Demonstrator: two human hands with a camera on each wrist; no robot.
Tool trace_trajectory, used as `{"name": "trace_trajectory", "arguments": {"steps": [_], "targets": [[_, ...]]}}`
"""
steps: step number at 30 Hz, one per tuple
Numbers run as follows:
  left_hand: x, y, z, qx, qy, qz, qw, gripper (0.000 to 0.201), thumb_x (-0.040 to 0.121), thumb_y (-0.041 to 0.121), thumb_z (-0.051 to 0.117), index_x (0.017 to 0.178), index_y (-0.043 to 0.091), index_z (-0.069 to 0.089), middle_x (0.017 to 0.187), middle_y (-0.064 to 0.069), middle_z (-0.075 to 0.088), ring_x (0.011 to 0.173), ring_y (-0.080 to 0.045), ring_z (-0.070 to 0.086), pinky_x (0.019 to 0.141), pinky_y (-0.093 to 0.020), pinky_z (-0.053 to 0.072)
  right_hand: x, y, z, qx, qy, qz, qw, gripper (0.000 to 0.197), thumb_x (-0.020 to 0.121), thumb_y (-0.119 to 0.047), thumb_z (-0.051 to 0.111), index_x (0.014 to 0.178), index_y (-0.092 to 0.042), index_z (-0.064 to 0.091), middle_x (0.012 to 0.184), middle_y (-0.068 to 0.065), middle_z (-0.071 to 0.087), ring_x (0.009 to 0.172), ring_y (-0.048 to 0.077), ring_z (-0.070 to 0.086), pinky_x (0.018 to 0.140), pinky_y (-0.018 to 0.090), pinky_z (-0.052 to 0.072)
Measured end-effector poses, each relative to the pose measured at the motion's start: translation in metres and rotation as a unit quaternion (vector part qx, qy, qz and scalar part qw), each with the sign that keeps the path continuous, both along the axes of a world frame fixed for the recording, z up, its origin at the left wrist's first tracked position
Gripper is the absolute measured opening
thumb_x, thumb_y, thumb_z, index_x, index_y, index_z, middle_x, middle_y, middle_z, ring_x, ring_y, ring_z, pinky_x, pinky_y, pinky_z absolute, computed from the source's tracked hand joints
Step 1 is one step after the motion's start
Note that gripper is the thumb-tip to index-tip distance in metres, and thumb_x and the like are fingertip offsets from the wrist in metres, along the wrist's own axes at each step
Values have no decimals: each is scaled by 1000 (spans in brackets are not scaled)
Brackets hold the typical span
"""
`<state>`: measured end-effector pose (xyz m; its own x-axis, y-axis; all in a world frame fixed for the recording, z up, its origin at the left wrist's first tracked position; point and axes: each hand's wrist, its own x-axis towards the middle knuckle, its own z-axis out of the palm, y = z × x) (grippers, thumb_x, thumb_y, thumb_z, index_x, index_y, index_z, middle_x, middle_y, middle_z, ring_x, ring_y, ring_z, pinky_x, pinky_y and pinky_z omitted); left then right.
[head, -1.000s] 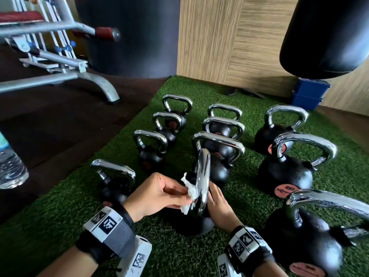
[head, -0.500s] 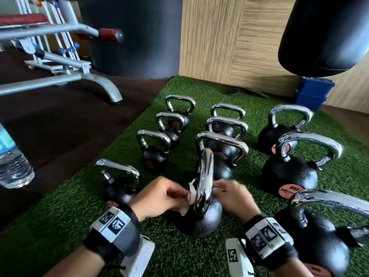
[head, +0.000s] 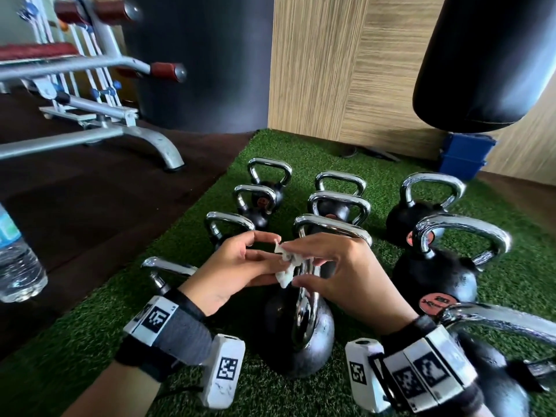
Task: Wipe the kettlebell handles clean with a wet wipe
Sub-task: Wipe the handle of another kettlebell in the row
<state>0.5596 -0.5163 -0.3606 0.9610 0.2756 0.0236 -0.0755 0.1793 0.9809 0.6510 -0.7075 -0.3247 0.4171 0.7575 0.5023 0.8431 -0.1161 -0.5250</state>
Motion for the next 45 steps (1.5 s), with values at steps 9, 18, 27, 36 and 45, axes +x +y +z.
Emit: {"name": "trace_trajectory", "arguments": {"steps": [9,18,27,36,45], "targets": [[4,-10,-11,5,-21,60,998,75,57,40,89,122,15,62,96,-12,80,90,-17,76,71,-23,58,-10,13,-27,168,92,-65,979,37,71,-12,90,106,-14,79,104,-7,74,92,8,73,80,30,62],[-1,11,-26,276,42,-2,960,77,85,-14,59,138,40,50,139,22,60,133,-3,51,100,-23,46,11,6,-37,208,131,-157,956,33,74,-7,86,94,-32,78,93,-13,77,84,0,73,77,15,57],[13,-36,-135,608,132,-71,780,157,53,100,57,157,18,-27,168,0,-26,156,-22,-18,129,-48,1,59,-16,-83,199,296,-220,908,43,69,0,87,82,-40,79,85,-7,79,81,10,76,73,29,60],[22,-21,-127,520,-3,-19,854,100,65,55,82,146,32,31,139,19,45,129,8,40,115,-13,29,71,2,-107,146,319,-288,891,41,67,-4,88,86,-38,77,85,-7,79,85,12,75,84,38,61],[22,-2,-131,483,11,-94,870,115,66,53,89,133,75,-2,154,13,34,145,0,29,117,-7,16,53,18,-125,25,249,-329,911,38,82,-24,81,118,-16,74,107,3,76,84,5,62,63,0,39]]}}
